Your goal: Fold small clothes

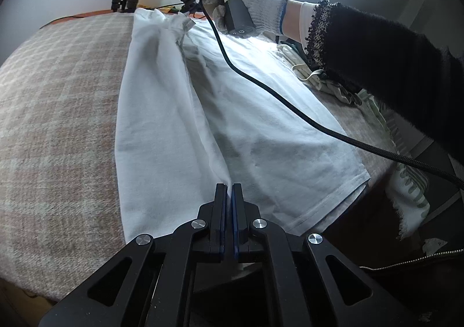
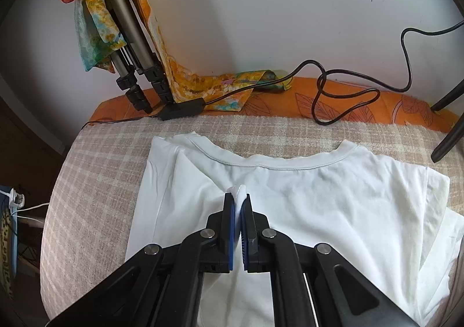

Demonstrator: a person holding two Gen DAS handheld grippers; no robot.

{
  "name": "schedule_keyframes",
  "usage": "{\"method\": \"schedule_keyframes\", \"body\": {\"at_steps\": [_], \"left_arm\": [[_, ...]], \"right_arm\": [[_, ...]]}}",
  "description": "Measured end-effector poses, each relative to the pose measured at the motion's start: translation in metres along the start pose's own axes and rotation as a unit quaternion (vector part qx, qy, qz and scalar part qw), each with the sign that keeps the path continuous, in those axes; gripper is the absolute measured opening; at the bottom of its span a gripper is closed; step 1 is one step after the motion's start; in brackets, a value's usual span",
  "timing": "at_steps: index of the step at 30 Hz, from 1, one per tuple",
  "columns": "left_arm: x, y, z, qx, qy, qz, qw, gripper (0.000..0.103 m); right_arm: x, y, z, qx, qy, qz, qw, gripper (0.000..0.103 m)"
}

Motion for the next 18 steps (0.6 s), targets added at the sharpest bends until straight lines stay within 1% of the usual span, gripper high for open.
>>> {"method": "schedule_keyframes", "body": {"at_steps": [4,5,6,7,8,9,10,12,13,15,18], "left_arm": [[0.004,-0.006,0.002,-0.007,0.005,-0.003,1.0,0.002],[0.005,-0.008,0.004,-0.01,0.006,-0.006,0.9999,0.004],[0.006,-0.009,0.006,-0.021,0.009,-0.011,0.9997,0.009],[0.007,-0.01,0.01,-0.04,0.012,-0.013,0.999,0.016],[0.008,-0.009,0.014,-0.051,0.012,-0.011,0.9986,0.023],[0.008,-0.007,0.019,-0.056,0.003,-0.01,0.9984,0.024],[0.008,-0.005,0.026,-0.054,-0.016,-0.008,0.9984,0.024],[0.007,0.001,0.035,-0.047,-0.043,-0.011,0.9979,0.024],[0.005,0.005,0.037,-0.049,-0.049,-0.01,0.9976,0.024],[0.001,0.016,0.035,-0.038,-0.049,-0.006,0.9981,0.024],[-0.003,0.033,0.022,-0.012,-0.039,0.004,0.9992,0.024]], "right_arm": [[0.0,-0.001,-0.002,-0.002,0.014,-0.002,1.0,0.002],[0.0,-0.002,-0.003,-0.007,0.02,-0.003,1.0,0.003],[-0.001,-0.003,-0.004,-0.016,0.026,-0.002,1.0,0.004],[-0.001,-0.004,-0.004,-0.03,0.029,-0.003,0.999,0.009],[-0.001,-0.005,-0.003,-0.042,0.03,-0.004,0.999,0.022],[-0.001,-0.003,-0.001,-0.051,0.028,-0.002,0.998,0.03],[0.0,0.0,0.002,-0.054,0.022,0.003,0.998,0.033],[0.0,0.011,0.007,-0.047,0.013,0.009,0.999,0.033],[0.0,0.018,0.008,-0.046,0.014,0.015,0.999,0.033],[-0.001,0.035,0.01,-0.045,0.02,0.027,0.998,0.033],[-0.006,0.071,0.017,-0.02,0.018,0.045,0.999,0.033]]}}
Point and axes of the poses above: each gripper's, at about its wrist camera, not at the fingertips, and y roughly against the way its jaws point, z to its right, x to its top, the point moved 3 cm from there along -y, roughly the way its jaws point, and after that the axes turned 10 degrees about -y, right-handed, at the moved point
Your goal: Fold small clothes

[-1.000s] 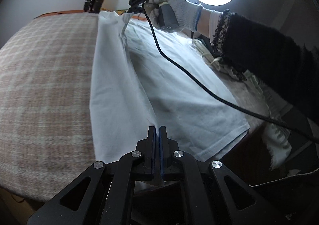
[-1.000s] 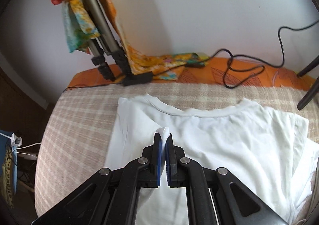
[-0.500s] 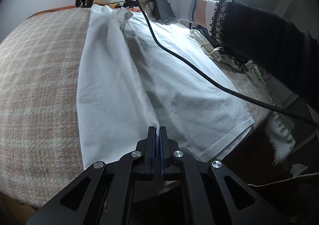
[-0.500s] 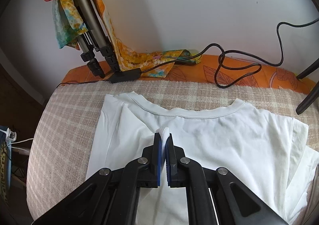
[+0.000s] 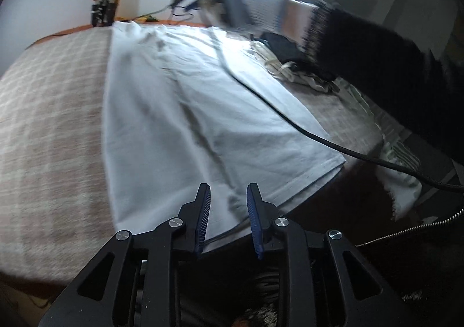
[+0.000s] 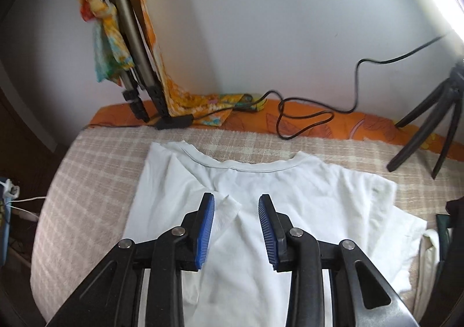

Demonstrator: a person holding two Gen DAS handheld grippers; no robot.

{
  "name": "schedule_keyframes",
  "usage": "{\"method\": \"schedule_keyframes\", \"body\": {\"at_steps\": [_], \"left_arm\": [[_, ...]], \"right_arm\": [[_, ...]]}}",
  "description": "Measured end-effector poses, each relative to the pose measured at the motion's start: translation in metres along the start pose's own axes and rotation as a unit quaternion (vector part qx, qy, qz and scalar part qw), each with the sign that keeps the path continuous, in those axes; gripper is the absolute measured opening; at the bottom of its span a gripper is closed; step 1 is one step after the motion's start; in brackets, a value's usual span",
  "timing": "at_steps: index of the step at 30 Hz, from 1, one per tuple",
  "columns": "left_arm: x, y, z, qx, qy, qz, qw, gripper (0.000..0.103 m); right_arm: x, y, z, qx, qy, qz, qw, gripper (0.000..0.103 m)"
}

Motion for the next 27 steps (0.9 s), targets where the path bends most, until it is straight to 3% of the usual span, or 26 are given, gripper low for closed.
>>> {"method": "schedule_keyframes", "body": {"at_steps": [5,12,20,27], "left_arm": [[0.0,0.028,-0.018,0.046,0.028,0.027,0.9982,0.024],[0.008,0.037,-0.013,0.068,0.016,0.048,0.9964,0.024],[0.029,0.008,0.033,0.035,-0.021,0.05,0.9979,0.024],[0.049,-0.036,0.085,0.004,-0.071,0.029,0.9971,0.024]], "right_arm": [[-0.01,0.059,0.027,0.032,-0.017,0.03,0.999,0.034],[-0.035,0.119,0.077,0.036,-0.037,0.056,0.997,0.035],[-0.042,0.159,0.139,0.023,-0.049,0.071,0.996,0.036],[-0.029,0.153,0.187,0.013,-0.056,0.052,0.997,0.037]]}}
Point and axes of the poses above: each gripper's, at about its wrist camera, not at the fingertips, and y roughly against the way its jaws point, z to its right, x to its top, the point moved 3 cm from there along -y, roughly the way its jaws point, and after that the axes turned 10 degrees about -y, right-handed, at the moved point
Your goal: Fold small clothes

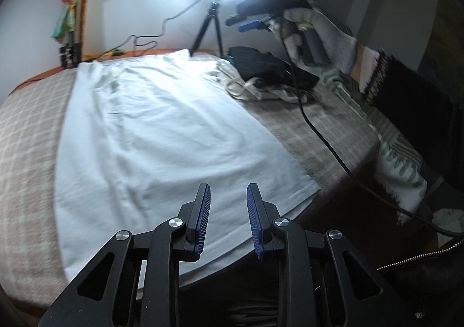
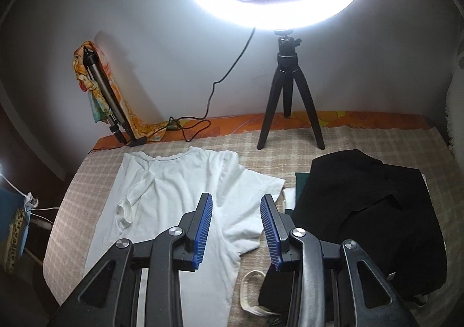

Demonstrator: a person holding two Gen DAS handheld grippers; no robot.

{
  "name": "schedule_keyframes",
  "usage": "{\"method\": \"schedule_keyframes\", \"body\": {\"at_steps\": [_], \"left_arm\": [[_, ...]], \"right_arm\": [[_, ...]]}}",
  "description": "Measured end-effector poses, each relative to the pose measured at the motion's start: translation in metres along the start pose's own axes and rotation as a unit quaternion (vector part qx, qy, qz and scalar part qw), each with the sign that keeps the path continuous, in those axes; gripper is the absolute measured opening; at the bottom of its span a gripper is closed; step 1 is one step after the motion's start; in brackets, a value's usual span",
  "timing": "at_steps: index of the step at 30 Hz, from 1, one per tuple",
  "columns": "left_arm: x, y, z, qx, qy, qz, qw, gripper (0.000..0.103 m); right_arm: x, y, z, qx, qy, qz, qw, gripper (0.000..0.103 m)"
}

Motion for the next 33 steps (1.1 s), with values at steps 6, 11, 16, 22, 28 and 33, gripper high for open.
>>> {"method": "schedule_keyframes", "body": {"at_steps": [6,11,16,22,28,33], "left_arm": [[0.012,-0.035,0.04,-0.032,-0.046,-0.024,0.9981,0.028],[0.019,-0.065,0.077,-0.052,-0.096,-0.043,0.9931,0.046],[0.019,-0.093,0.103,-0.052,-0.138,-0.064,0.9869,0.057],[0.014,-0.11,0.106,-0.036,-0.145,-0.084,0.9852,0.057],[0.013,-0.112,0.102,-0.034,-0.138,-0.074,0.9871,0.049],[0.014,-0.111,0.087,-0.051,-0.107,-0.065,0.9908,0.018]], "right_arm": [[0.009,-0.024,0.02,-0.006,0.015,-0.029,0.999,0.038],[0.016,-0.037,0.028,-0.01,0.029,-0.034,0.999,0.039],[0.024,-0.056,0.029,-0.007,0.039,-0.044,0.998,0.041],[0.032,-0.1,0.023,-0.018,0.048,-0.075,0.996,0.041],[0.032,-0.143,0.018,-0.035,0.052,-0.105,0.993,0.041],[0.027,-0.171,0.022,-0.076,0.057,-0.124,0.988,0.042]]}}
Point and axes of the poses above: each gripper's, at about its wrist camera, not at the fingertips, and y roughly against the way its jaws point, z to its right, x to its top, the point moved 3 cm from there along -y, roughly the way its jaws point, and after that the axes turned 10 degrees about -y, right-handed, at the moved point
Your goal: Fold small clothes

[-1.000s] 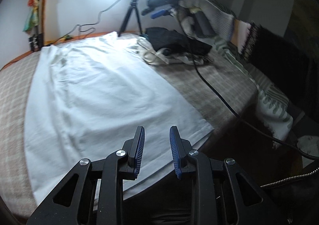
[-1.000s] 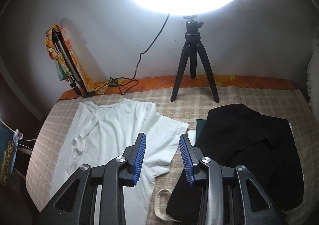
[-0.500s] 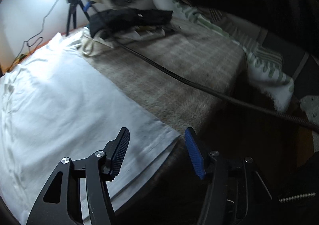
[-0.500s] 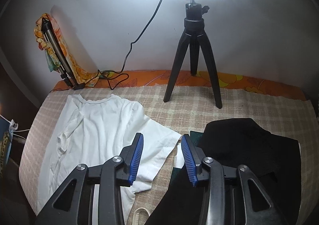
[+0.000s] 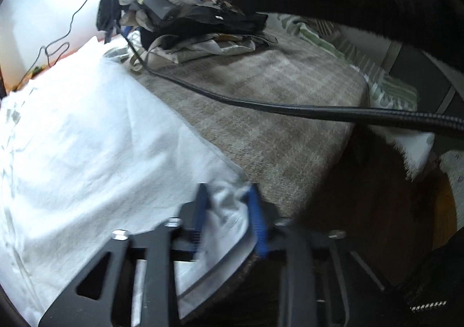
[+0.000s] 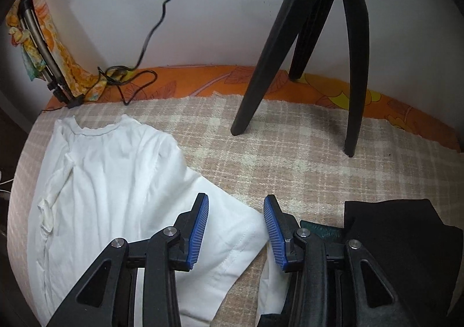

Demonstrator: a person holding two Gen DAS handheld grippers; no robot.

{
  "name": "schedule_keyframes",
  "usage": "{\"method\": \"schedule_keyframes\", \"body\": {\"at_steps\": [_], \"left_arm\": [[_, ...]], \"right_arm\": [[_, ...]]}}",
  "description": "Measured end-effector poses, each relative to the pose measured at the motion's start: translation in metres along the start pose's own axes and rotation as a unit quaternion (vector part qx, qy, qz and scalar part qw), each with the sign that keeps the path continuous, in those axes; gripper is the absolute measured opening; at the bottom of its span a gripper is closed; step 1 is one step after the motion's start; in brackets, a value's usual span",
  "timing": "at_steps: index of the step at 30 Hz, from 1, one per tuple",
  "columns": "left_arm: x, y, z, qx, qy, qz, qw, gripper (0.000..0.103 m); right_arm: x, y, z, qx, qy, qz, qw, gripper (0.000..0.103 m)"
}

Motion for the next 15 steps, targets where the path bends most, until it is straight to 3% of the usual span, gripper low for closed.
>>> {"method": "schedule_keyframes", "body": {"at_steps": [2,7,9,12,15], "left_arm": [[-0.002,0.0,-0.006,-0.009,0.015,0.004,0.9998,0.01],[-0.006,0.004,-0.012,-0.02,0.043,0.013,0.9988,0.004],[-0.007,0.005,-0.014,-0.027,0.057,0.016,0.9979,0.004],[-0.008,0.011,-0.015,-0.032,0.068,0.021,0.9969,0.003],[-0.009,0.015,-0.016,-0.034,0.075,0.028,0.9962,0.002]], "right_arm": [[0.0,-0.009,0.003,-0.01,-0.004,-0.012,1.0,0.049],[-0.005,-0.017,0.001,-0.016,0.012,-0.017,1.0,0.05],[-0.008,-0.016,-0.002,-0.015,0.019,-0.017,1.0,0.04],[-0.008,-0.012,-0.004,-0.013,0.023,-0.012,1.0,0.012],[-0.01,-0.003,-0.006,-0.01,0.022,-0.001,1.0,0.004]]}}
Point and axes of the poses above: each gripper's, at about its wrist camera, not at the fingertips, and y roughly against the way its jaws point, z to its right, x to its top, the point moved 3 cm from there along -y, roughly the way its jaws point, and after that the axes turned 10 degrees about -y, right-handed, at the moved point
